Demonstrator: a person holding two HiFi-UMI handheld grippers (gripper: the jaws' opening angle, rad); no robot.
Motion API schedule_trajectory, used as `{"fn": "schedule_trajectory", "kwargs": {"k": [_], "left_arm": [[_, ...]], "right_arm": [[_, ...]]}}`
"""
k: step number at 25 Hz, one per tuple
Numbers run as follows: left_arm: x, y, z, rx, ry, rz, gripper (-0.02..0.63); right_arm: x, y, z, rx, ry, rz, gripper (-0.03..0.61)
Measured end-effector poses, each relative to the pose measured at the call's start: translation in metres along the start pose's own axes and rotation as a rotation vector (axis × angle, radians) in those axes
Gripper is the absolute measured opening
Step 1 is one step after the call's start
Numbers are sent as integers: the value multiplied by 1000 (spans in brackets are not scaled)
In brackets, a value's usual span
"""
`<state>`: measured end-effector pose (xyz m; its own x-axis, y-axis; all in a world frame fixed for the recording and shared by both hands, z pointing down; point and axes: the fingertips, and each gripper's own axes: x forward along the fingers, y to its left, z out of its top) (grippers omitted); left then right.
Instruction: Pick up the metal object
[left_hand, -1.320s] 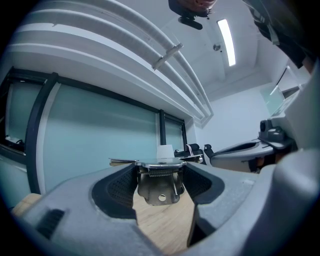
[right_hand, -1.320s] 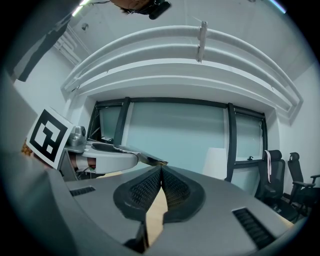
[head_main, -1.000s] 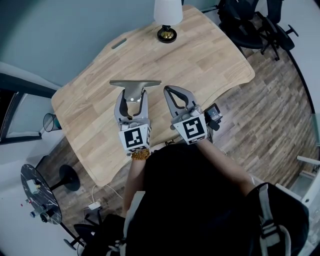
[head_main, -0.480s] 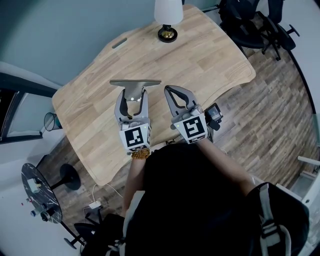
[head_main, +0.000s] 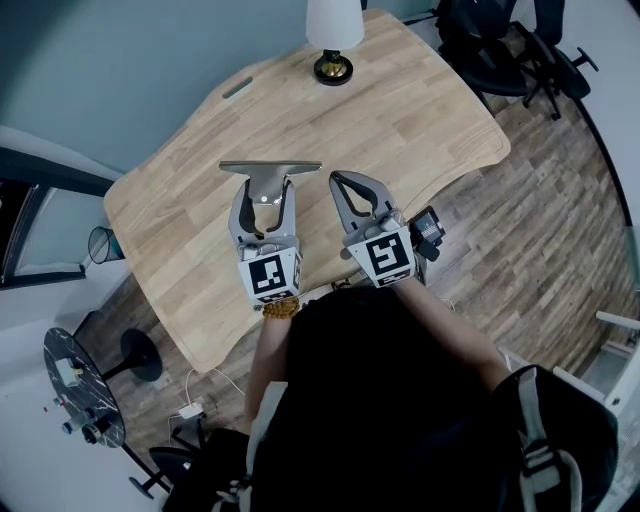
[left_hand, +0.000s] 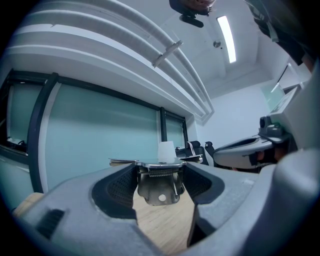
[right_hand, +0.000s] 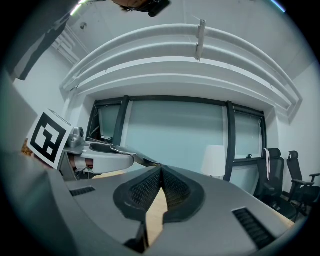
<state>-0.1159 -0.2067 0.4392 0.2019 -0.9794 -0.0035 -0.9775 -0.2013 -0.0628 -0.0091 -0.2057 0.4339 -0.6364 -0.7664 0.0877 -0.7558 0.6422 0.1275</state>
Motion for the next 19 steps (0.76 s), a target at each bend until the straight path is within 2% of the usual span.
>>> {"fn": "schedule_trajectory", "kwargs": {"k": [19], "left_arm": [[-4,3,-4,-6,7,10,291]], "right_arm": [[-2,5,-1,11,2,9,2]]}}
